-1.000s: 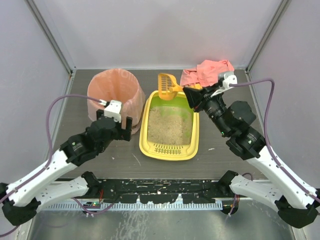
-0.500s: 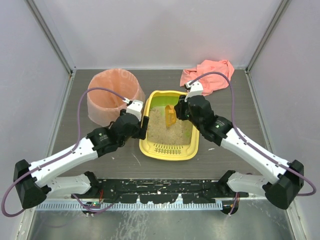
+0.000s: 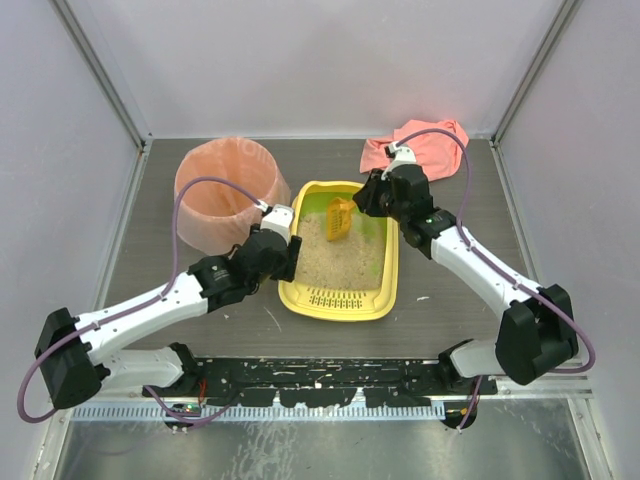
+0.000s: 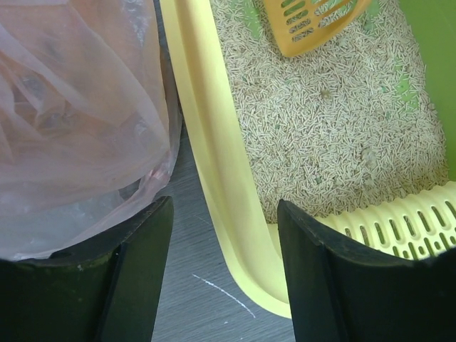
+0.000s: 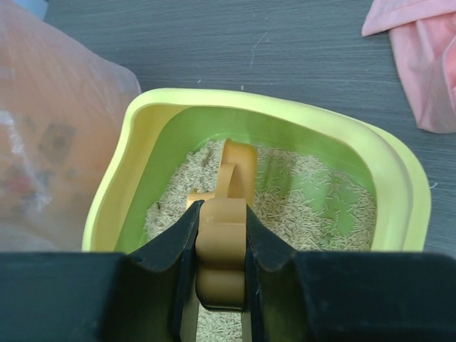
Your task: Clean the litter box
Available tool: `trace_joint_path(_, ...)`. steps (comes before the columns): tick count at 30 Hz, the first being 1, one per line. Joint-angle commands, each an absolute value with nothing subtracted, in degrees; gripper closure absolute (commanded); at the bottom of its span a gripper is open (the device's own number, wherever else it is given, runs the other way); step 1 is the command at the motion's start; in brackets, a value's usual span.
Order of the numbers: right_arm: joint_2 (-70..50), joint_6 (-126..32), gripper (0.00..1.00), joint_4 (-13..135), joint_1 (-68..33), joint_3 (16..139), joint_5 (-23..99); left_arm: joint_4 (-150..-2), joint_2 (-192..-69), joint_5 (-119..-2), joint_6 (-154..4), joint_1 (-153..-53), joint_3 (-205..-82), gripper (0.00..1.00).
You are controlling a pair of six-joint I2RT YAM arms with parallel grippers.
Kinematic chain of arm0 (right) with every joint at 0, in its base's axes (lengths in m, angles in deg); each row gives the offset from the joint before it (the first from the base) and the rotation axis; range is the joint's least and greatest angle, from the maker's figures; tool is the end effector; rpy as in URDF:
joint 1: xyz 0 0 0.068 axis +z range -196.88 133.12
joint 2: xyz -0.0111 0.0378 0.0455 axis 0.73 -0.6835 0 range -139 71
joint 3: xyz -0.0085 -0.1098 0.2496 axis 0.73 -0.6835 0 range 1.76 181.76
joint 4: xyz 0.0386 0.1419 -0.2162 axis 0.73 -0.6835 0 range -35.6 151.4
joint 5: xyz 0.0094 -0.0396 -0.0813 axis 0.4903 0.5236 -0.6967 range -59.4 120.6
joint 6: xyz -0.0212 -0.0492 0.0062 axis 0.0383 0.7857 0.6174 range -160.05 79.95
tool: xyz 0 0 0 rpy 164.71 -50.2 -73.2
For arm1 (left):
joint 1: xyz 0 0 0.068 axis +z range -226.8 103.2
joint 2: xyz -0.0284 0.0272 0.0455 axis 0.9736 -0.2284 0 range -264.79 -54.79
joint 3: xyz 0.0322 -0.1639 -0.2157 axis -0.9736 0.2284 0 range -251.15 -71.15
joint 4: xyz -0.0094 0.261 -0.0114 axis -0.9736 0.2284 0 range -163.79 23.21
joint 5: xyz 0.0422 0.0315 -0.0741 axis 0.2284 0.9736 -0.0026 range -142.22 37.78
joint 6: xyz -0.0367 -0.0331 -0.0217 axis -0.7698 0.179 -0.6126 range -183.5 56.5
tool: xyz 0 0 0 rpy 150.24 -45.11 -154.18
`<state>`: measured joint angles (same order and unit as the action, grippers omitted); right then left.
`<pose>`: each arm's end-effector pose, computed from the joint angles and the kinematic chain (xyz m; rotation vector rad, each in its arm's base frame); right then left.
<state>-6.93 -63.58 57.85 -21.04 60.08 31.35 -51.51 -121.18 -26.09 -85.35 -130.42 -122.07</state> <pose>0.2847 0.1384 0.3029 -0.0495 2.0196 0.5686 0.1610 -0.1921 0.2830 0.3531 2.1343 -0.2508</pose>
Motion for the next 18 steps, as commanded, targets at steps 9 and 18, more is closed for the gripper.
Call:
trace_joint_path(9,2.0,-75.5,0.99,52.0,-19.3,59.1,34.5,-58.2,-123.2,-26.0,-86.1,-130.6,-121.4,0.46)
trace_joint_path(18,-2.2,-72.5,0.99,43.7,-8.8,64.7,11.6,-58.8,-123.8,-27.2,-86.2,-130.6,-120.9,0.53)
